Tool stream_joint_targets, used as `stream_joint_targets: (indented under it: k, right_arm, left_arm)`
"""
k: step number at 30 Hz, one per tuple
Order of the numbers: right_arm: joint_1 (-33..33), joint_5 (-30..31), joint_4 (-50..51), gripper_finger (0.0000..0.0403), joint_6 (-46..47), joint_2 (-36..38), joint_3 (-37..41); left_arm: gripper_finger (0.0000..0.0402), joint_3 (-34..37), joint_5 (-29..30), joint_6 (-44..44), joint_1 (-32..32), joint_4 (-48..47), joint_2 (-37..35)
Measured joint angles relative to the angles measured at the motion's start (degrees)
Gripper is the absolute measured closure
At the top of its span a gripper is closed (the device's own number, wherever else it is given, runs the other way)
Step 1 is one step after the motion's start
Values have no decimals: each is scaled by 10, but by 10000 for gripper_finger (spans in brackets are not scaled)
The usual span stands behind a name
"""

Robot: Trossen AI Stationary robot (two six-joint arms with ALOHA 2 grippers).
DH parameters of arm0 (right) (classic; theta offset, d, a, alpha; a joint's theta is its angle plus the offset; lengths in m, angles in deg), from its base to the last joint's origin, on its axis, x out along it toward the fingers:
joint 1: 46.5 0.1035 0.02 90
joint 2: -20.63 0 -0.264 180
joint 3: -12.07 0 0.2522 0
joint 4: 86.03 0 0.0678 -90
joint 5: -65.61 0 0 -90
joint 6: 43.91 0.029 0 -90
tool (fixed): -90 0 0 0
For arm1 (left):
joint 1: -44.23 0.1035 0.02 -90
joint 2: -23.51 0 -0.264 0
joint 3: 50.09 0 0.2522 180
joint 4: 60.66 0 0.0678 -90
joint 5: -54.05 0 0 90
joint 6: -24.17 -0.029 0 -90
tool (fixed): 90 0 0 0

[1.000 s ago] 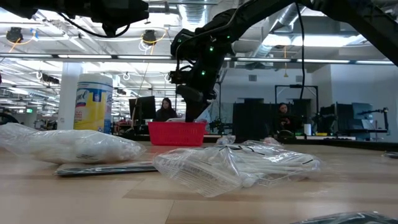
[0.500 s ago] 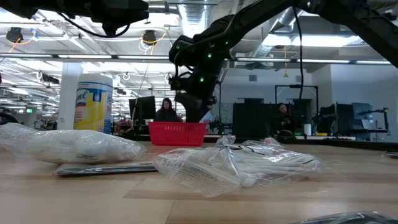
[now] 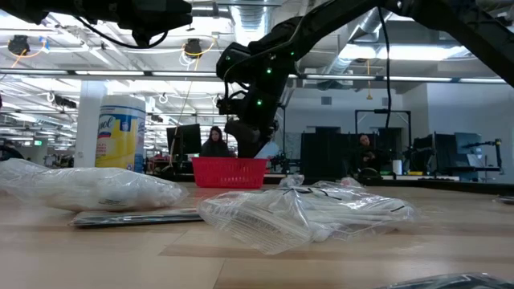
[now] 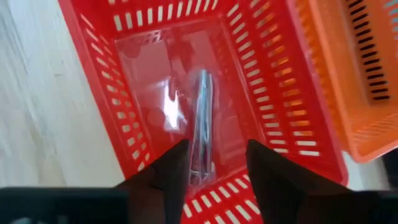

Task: Pick & Place Travel size toiletries
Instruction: Put the blue toothbrush into the green basket

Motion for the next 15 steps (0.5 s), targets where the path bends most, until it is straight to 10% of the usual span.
stream_joint_targets:
  k: [15]
  right_arm:
    - [26,3,-10,175,3,81,-7]
  left_arm:
    - [270,0,0,0,0,-1,0]
